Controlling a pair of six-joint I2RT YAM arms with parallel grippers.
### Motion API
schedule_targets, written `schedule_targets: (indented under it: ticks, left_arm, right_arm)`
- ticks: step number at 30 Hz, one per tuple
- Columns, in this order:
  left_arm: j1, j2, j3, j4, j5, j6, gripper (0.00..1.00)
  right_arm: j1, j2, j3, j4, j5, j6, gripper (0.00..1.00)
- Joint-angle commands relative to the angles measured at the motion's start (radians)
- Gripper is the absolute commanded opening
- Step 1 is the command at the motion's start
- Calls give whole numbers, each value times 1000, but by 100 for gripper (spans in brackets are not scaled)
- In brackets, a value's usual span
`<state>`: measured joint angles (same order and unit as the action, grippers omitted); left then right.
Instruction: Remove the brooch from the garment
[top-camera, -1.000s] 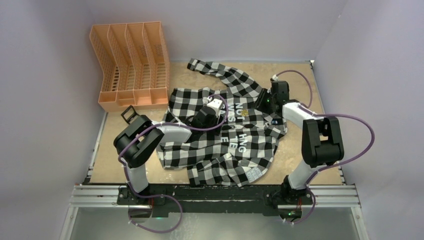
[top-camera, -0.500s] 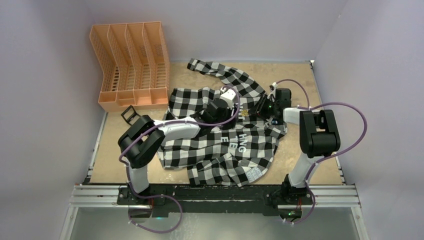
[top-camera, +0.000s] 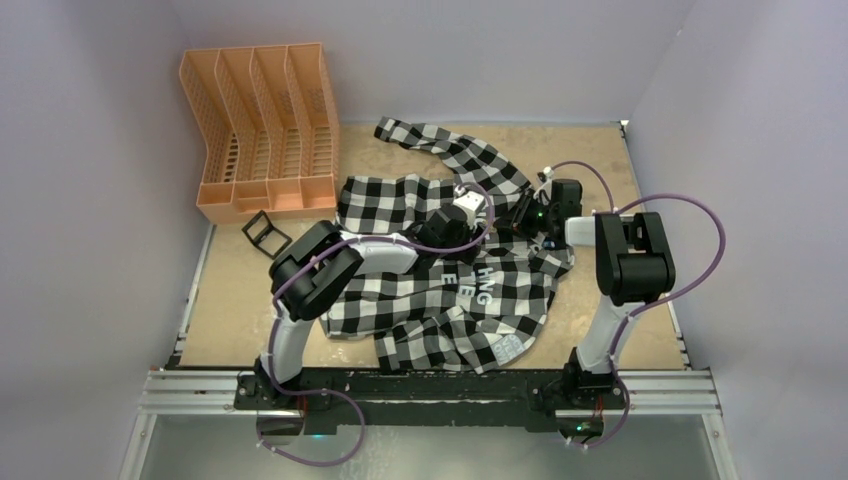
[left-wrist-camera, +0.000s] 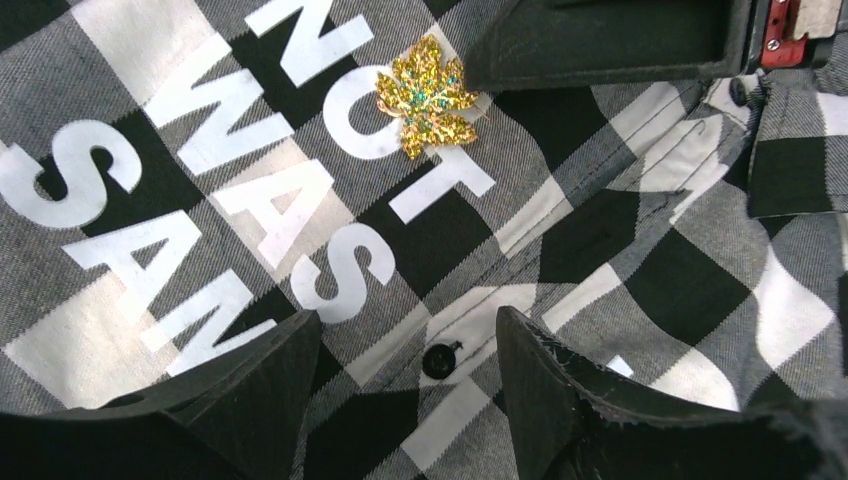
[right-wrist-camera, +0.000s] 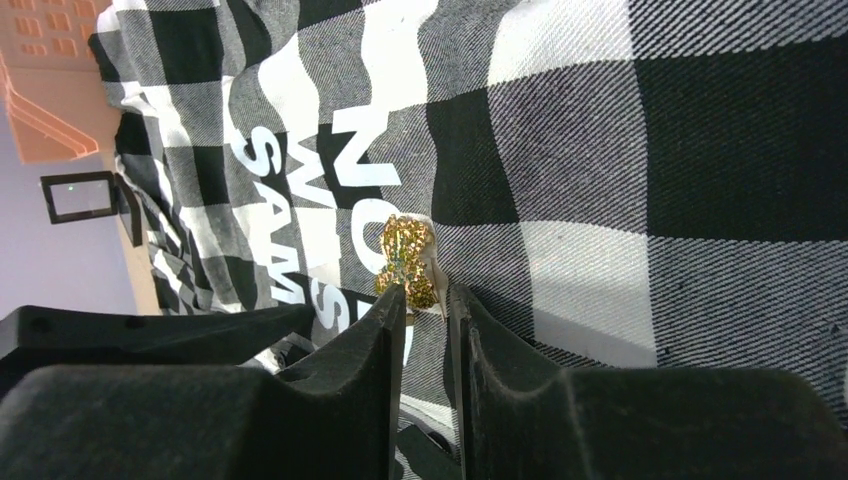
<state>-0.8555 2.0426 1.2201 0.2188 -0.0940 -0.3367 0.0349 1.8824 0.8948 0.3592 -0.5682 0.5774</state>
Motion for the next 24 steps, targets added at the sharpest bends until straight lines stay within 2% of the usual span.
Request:
schedule_targets:
  ticks: [1, 16, 24]
  left_arm:
    - [-10, 25, 45, 9, 20, 26, 63]
    - [-16, 34, 16, -19, 0, 28, 63]
    - [-19, 23, 3, -20, 2, 29, 62]
  right_arm:
    - [-3, 22, 8, 37, -52, 13, 26]
    - [-3, -19, 6, 37, -76, 19, 20]
    - [-3, 28, 10, 66, -91, 42, 17]
